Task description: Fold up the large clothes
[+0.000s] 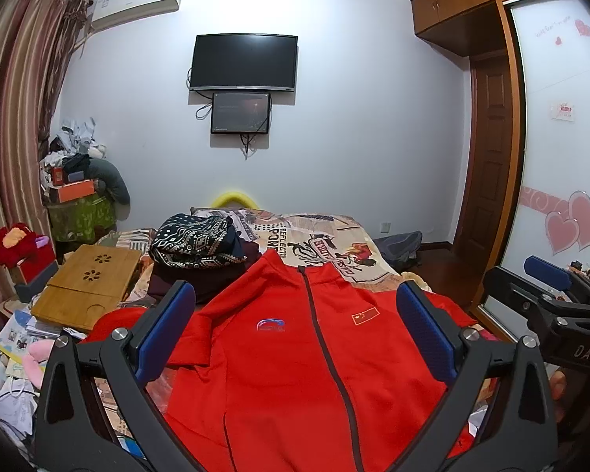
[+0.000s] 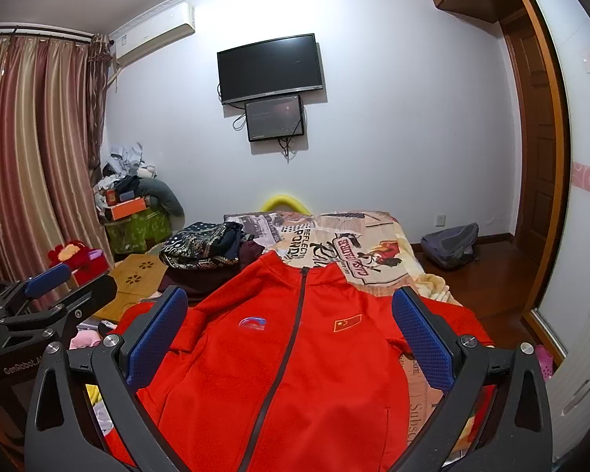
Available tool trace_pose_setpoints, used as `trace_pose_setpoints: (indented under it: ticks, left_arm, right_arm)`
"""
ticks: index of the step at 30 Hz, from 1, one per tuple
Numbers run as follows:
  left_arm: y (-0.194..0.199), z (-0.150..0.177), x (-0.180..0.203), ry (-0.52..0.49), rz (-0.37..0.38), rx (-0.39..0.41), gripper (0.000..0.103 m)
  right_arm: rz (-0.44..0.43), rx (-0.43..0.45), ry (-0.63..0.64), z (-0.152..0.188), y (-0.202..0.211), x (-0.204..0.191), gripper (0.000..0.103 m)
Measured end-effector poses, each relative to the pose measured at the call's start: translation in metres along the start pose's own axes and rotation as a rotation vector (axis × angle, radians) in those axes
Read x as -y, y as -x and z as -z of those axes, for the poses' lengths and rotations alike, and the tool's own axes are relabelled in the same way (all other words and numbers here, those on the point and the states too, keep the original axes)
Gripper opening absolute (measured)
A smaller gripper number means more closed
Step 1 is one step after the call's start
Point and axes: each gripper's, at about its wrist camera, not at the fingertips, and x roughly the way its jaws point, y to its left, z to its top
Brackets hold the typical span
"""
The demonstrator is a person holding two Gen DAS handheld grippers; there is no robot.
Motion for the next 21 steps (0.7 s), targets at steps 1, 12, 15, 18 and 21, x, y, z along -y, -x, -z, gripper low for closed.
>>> trace_pose_setpoints:
  ticks: [1, 12, 15, 18, 21]
  left_arm:
    - [-0.0002, 0.0003, 0.0002, -0.001, -0.001, 0.0, 0.103]
    - [-0.0015, -0.001, -0.0009, 0.001, -0.007, -0.005, 0.103]
    - [-0.0013, -0.0003, -0.0015, 0.002, -0.006, -0.006, 0.103]
    - [-0.0011, -0.0004, -0.0024, 0.006, -0.004, -0.007, 0.103]
    - [-0.0016, -0.001, -0.0037, 0.009, -0.005, -0.009, 0.103]
  right_arm:
    - [0.0, 0.0, 0.0, 0.0004, 0.0003, -0.0001, 0.103]
    - [-0.004, -0.008, 0.002, 0.0013, -0.0009, -0.0055, 0.103]
    - [-0.005, -0.009, 0.002, 0.0011, -0.0015, -0.0064, 0.103]
    - [-0.006, -0.012, 0.002, 0.0013, -0.0017, -0.0074, 0.103]
    - [-0.006, -0.012, 0.002, 0.0011, -0.0013, -0.0079, 0.103]
